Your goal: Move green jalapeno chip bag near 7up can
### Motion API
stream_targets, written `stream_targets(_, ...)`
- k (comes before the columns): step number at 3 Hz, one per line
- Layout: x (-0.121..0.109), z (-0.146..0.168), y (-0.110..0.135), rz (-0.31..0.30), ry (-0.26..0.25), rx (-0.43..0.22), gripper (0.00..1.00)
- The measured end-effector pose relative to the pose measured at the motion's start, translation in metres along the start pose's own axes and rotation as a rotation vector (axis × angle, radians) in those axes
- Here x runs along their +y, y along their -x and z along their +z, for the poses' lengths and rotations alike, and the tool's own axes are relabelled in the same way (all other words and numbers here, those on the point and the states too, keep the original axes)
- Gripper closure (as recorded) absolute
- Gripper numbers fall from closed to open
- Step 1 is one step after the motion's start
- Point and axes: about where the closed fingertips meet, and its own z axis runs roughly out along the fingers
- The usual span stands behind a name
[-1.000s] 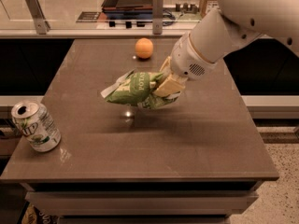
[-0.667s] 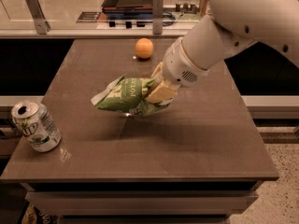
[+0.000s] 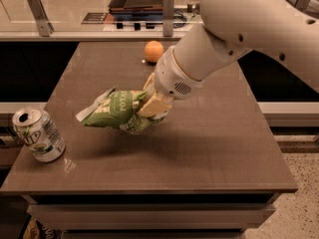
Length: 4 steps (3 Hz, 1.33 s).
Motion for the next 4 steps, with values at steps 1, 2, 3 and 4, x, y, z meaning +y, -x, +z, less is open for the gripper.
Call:
stream_targets(1, 0.005, 0.015, 0.008, 0.026, 0.019, -0.011, 1.00)
stream_targets(2, 0.011, 0.031, 0.006, 0.083, 0.031, -0.029, 1.00)
stream_targets(3, 0.017, 0.044, 0.001, 0.133, 0.033, -0.037, 1.00)
stream_targets(4, 0.018, 0.044, 0.003, 0.128, 0.033, -0.035, 0.81)
